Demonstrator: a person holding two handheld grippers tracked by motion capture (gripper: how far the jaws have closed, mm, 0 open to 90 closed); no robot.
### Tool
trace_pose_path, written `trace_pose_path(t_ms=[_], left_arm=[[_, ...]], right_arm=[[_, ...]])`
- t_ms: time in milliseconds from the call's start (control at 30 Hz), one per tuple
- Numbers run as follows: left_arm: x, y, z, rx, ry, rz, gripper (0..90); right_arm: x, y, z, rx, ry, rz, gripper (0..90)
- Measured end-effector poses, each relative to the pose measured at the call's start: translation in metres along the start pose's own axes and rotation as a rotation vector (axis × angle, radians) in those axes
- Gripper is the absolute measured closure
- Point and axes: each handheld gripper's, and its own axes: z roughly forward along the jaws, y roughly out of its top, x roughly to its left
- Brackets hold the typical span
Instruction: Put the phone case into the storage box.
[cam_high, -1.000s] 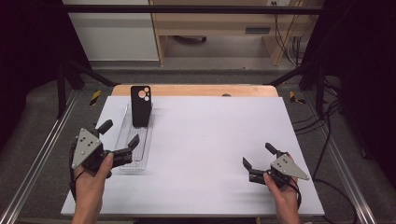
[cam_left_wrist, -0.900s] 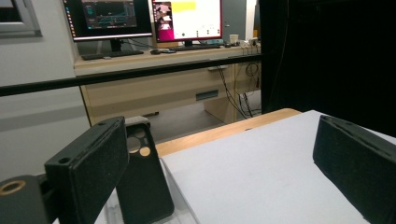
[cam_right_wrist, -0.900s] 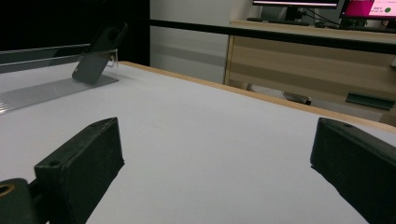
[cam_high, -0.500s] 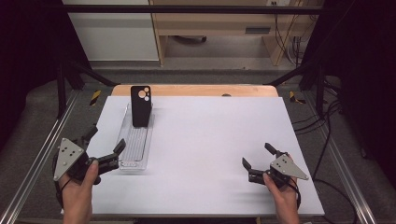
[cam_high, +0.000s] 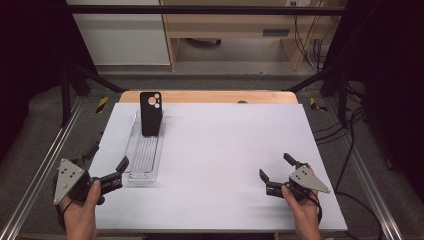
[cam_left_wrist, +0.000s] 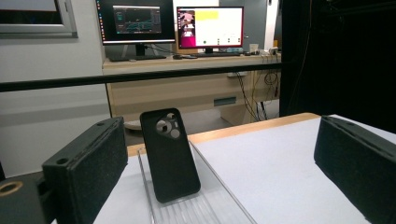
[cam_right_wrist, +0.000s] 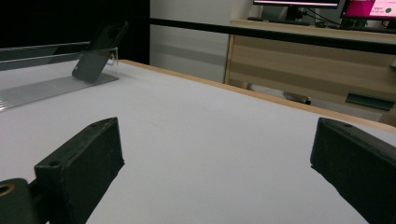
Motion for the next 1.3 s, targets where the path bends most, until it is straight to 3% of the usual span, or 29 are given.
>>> trace_pose_path(t_ms=[467,833,1300], left_arm=[[-0.008,-0.021,0.008,-0.013,-0.019,0.011,2.4],[-0.013,-0.037,0.013,0.005,-0.030,0.052,2.4],[-0.016,-0.047,0.010,-0.003,-0.046,0.047,2.4]], right_arm=[[-0.002,0.002,-0.003,-0.011,-0.008,-0.007,2.7],[-0.006,0.003,-0.009,-0.024,-0.022,-0.005,2.7],[-0.009,0.003,-0.013,-0.032,-0.036,-0.003,2.7]])
